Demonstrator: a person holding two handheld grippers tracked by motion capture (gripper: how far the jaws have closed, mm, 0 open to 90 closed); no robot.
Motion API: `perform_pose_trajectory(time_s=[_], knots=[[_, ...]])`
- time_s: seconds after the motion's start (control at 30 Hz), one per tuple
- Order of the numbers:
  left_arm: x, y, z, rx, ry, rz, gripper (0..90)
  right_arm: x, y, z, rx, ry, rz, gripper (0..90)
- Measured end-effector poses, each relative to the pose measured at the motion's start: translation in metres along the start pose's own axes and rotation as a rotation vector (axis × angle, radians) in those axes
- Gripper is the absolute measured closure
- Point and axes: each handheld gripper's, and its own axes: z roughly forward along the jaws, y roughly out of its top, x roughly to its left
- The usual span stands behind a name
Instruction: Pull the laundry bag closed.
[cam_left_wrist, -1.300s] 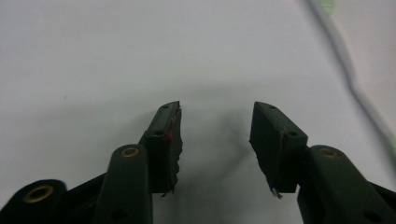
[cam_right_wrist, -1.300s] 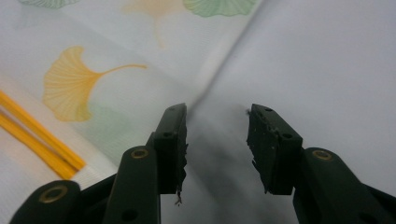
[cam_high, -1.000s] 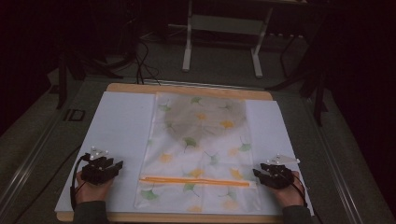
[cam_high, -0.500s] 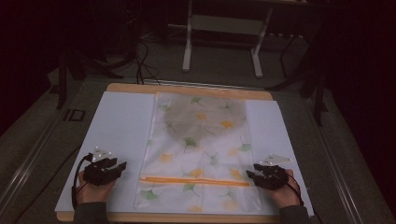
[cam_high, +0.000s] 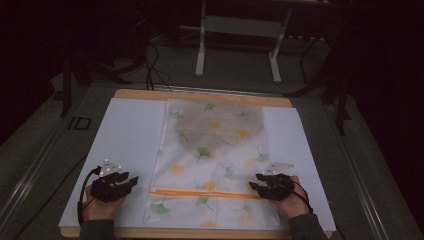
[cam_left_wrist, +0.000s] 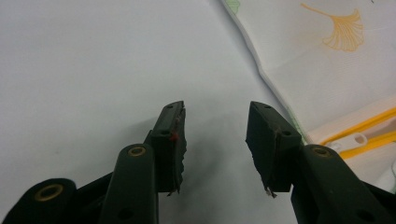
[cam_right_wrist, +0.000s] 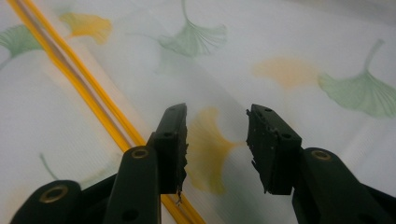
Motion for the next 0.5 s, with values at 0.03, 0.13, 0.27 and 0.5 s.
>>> perform_pose_trajectory(time_s=[0.03,0.13,0.27,0.5], knots=[[0.0,0.0,-0.001,-0.005,-0.003,-0.003,57.1,0.002,0.004,0.002,-0.003,0.009,-0.013,57.7],[0.0,0.0,-0.001,-0.006,-0.006,-0.002,57.1,0.004,0.008,0.004,0.001,0.018,-0.021,57.9],[0.0,0.0,-0.002,-0.006,-0.015,-0.002,57.1,0.009,0.015,0.008,0.006,0.034,-0.05,58.0],[0.001,-0.001,-0.002,0.016,-0.046,0.012,59.2,0.02,0.026,0.018,0.019,0.066,-0.094,57.8]])
